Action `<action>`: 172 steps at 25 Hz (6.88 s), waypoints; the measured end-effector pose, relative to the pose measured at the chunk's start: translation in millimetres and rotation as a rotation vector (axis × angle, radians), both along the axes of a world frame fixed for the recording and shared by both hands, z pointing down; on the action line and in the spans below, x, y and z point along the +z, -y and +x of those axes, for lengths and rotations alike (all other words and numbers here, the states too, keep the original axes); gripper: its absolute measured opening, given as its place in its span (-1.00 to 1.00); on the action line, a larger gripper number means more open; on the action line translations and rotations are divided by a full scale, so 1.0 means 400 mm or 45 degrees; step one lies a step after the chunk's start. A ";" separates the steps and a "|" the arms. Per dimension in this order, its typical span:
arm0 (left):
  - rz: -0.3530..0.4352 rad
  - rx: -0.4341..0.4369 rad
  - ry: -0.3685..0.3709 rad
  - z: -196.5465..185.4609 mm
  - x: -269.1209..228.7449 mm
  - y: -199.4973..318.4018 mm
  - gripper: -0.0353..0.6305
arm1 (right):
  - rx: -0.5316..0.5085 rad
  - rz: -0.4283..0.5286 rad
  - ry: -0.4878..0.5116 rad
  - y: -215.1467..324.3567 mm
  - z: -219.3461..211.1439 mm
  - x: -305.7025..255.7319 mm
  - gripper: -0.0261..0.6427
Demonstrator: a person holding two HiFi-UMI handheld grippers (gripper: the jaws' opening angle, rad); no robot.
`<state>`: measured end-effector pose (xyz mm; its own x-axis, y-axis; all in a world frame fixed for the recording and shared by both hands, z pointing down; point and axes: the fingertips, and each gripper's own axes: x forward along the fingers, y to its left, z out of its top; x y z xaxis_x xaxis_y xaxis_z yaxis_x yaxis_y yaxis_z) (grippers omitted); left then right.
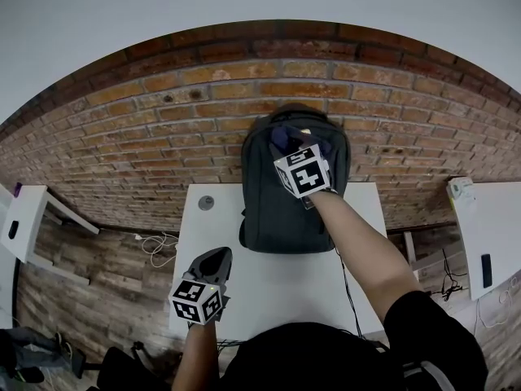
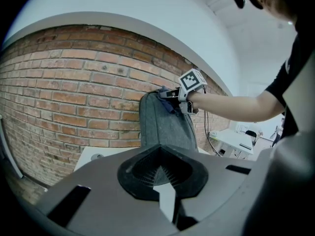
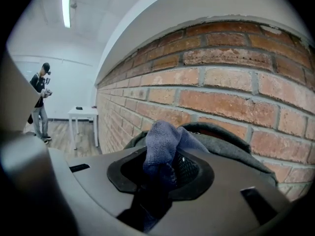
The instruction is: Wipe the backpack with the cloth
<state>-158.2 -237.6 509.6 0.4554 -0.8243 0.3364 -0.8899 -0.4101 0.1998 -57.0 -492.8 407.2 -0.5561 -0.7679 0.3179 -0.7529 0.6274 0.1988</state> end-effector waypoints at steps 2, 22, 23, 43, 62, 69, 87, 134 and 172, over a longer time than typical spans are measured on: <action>-0.001 0.003 -0.001 0.002 0.001 0.000 -0.92 | -0.007 0.006 -0.007 -0.016 -0.006 0.016 -0.59; -0.007 0.050 -0.007 0.016 0.007 -0.035 -0.92 | -0.069 -0.127 -0.056 -0.186 -0.010 0.204 -0.59; -0.008 0.055 -0.007 0.017 0.008 -0.038 -0.92 | -0.069 -0.135 -0.053 -0.196 -0.010 0.214 -0.59; 0.058 0.044 0.002 -0.057 -0.006 -0.096 -0.92 | -0.013 -0.233 0.110 -0.373 0.011 0.376 -0.59; 0.046 0.054 -0.004 -0.074 0.014 -0.089 -0.92 | -0.064 -0.274 0.053 -0.488 0.000 0.508 -0.59; 0.058 0.041 -0.003 -0.082 0.009 -0.082 -0.92 | -0.106 -0.355 -0.028 -0.525 -0.007 0.596 -0.59; 0.046 0.017 -0.012 -0.112 0.020 -0.088 -0.92 | -0.087 -0.512 -0.114 -0.574 -0.058 0.687 -0.59; -0.003 -0.146 -0.002 -0.212 0.041 -0.107 -0.92 | 0.242 -0.062 0.292 0.043 -0.034 -0.051 -0.59; 0.001 -0.155 -0.080 -0.232 0.054 -0.137 -0.92 | 0.254 -0.333 0.252 0.058 -0.253 0.000 -0.59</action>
<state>-250.9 -182.9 531.2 0.3719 -0.8751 0.3096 -0.9189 -0.2997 0.2566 -158.2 -516.0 407.0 -0.4739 -0.7745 0.4190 -0.8732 0.4748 -0.1101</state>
